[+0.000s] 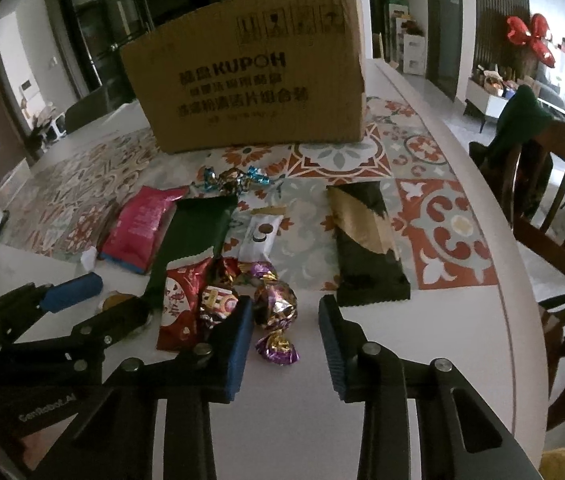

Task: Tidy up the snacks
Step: 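Close the left tool on the round cake while the right tool grasps the purple candies, then lift the cake and purple candies into the box and open both tools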

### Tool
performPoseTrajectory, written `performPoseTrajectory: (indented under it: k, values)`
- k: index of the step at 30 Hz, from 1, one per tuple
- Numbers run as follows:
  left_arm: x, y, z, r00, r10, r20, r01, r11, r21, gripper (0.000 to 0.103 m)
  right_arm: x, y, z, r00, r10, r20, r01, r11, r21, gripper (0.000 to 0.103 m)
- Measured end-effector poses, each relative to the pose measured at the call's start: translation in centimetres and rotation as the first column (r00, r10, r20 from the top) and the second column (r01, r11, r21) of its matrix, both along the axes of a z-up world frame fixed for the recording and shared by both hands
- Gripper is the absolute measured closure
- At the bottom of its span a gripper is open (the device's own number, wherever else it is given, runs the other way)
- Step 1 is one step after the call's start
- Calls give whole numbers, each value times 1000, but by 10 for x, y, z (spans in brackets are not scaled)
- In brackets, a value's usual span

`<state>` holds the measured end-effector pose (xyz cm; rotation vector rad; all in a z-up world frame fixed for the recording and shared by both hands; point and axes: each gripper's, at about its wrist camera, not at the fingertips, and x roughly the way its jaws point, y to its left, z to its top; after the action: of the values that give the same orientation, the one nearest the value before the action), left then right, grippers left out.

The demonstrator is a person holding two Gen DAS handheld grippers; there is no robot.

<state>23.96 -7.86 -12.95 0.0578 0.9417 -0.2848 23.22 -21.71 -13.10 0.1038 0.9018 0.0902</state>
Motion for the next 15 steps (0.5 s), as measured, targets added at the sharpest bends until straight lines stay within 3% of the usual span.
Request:
performPoseTrajectory:
  k: [2,4,11,15]
  values:
    - [-1,-2,0,1000,-1,14,0,999,34,61,1,1,0,1000,4,2,-4,1000,-5,74]
    - [-1,-2,0,1000,-6,13,5,1000,27,61,1,2,-1,1000,9,5,-9,1000,-15,82]
    - [-2,4,5,1000,0,8,0,1000,-5,72,-4,5,1,1000,16,11,-15,999,-32,82]
    - [-7,4,8,1000,-10,16,10,1000,0,72,-10,8,7,999,27,29,-26,998,-50,82]
